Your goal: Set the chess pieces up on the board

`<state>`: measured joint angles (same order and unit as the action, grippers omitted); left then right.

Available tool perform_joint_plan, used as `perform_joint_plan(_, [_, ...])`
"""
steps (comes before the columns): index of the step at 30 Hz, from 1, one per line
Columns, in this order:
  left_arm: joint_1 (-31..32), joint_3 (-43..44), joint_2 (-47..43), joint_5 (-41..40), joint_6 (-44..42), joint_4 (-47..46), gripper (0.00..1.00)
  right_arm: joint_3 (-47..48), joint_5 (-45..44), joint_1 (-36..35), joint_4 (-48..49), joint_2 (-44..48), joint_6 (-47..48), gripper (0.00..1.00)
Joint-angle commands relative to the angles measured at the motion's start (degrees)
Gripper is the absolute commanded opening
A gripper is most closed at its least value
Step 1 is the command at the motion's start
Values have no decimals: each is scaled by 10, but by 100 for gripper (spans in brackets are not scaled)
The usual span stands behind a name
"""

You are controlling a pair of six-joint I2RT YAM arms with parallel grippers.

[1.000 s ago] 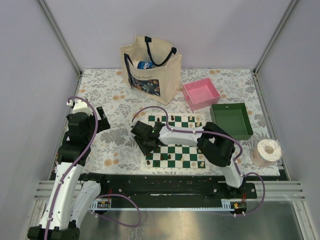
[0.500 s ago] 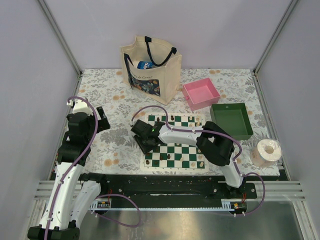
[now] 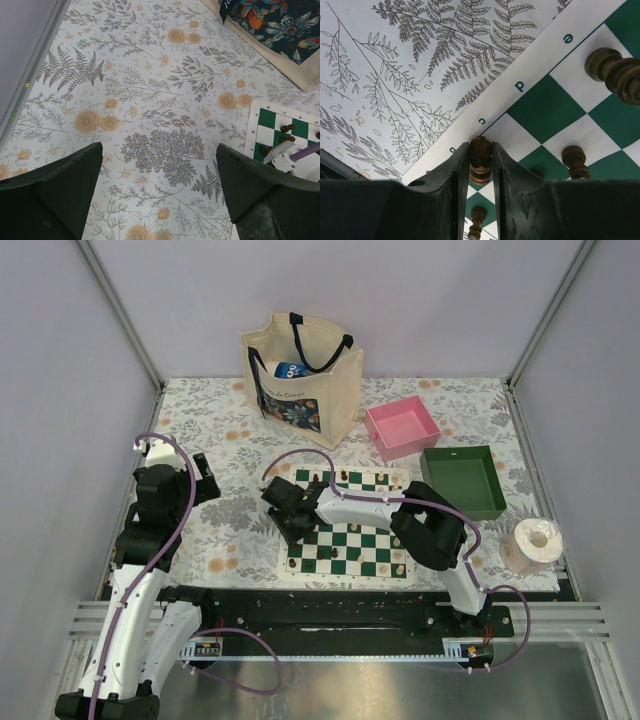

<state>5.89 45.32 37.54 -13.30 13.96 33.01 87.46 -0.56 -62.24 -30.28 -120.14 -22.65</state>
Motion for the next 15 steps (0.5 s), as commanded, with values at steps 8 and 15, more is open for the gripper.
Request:
perform_joint_plan(8, [-3,6,-4,-3,0,-16,99,7,-12,1,18,36,15,27])
perform_joint_plan(15, [-3,6,-2,-1,0,-16,99,-30,-39,1,87,80,6,25])
